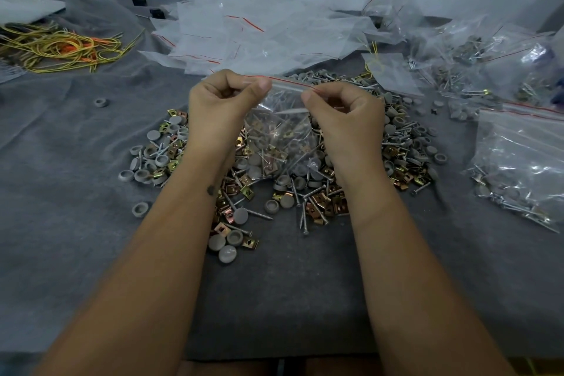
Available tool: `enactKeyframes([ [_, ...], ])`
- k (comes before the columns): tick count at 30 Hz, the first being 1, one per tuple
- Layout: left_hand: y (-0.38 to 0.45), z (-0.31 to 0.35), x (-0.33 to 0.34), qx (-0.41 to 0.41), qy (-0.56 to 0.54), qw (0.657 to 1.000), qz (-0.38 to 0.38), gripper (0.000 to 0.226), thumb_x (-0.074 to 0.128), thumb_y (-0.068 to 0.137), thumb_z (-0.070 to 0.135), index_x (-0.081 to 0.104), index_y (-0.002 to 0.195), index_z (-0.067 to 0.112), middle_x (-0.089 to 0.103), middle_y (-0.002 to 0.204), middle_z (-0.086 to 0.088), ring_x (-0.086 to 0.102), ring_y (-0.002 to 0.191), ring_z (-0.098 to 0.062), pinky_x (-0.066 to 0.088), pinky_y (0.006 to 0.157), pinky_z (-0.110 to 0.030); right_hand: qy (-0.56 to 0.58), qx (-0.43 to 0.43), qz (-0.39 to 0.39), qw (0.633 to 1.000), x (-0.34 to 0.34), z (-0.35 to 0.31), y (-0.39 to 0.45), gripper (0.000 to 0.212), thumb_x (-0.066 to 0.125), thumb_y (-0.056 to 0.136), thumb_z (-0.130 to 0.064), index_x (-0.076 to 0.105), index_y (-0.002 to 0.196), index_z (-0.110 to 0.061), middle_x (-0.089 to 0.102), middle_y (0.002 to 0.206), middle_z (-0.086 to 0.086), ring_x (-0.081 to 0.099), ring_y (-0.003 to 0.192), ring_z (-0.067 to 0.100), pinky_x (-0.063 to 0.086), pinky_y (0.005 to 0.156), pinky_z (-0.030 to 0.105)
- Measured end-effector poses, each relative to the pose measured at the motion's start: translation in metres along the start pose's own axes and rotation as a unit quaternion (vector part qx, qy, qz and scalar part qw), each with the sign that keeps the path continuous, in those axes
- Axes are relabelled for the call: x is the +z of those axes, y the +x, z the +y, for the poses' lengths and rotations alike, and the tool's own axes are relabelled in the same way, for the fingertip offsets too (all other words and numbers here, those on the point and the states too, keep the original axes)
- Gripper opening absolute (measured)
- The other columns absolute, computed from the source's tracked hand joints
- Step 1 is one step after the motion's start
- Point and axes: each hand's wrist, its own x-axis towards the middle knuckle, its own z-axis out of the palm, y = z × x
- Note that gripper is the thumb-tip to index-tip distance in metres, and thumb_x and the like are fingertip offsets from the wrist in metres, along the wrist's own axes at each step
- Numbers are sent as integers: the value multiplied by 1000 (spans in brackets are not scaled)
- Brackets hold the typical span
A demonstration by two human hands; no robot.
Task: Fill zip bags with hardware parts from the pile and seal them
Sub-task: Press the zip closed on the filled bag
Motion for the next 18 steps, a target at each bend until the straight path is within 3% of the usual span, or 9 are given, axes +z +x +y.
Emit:
enactKeyframes([
  [6, 2, 1, -3, -9, -25, 1000, -15, 38, 66, 87, -2, 73, 59, 23, 71, 71, 6, 63, 75, -10, 51, 77, -25, 6, -6, 18, 1000, -1, 2, 1, 17, 72, 84, -11, 71, 79, -27, 68, 69, -17, 60, 67, -2, 51, 65, 15],
  [11, 0, 4, -2, -36, -58, 998, -9, 40, 56, 96, 7, 75, 64, 20, 73, 75, 0, 60, 66, -9, 50, 66, -21, 23, -2, 37, 999, -1, 3, 2, 20, 69, 88, -11, 71, 83, -31, 71, 79, -14, 66, 81, 0, 51, 75, 16],
  [14, -3, 4, 0, -48, -33, 997, -43, 33, 50, 100, 17, 76, 80, 20, 75, 88, 1, 63, 73, -9, 52, 71, -22, 65, 18, 77, 995, -3, 3, 4, 15, 68, 88, -10, 73, 86, -24, 72, 81, -8, 67, 82, 6, 52, 74, 19],
  [16, -5, 5, 1, -72, 4, 993, -95, 21, 56, 94, 31, 72, 97, 18, 75, 100, 1, 67, 84, -14, 55, 79, -27, 122, 32, 118, 985, -8, 1, 7, 12, 68, 88, -7, 73, 88, -17, 72, 80, -5, 67, 79, 5, 52, 72, 17],
  [18, -7, 4, 0, -96, 81, 981, -151, 24, 64, 85, 39, 72, 101, 22, 74, 103, 0, 69, 86, -22, 55, 79, -34, 174, 36, 137, 974, -12, -1, 9, 8, 66, 88, -3, 73, 93, -5, 70, 78, -2, 65, 73, 5, 50, 70, 16],
])
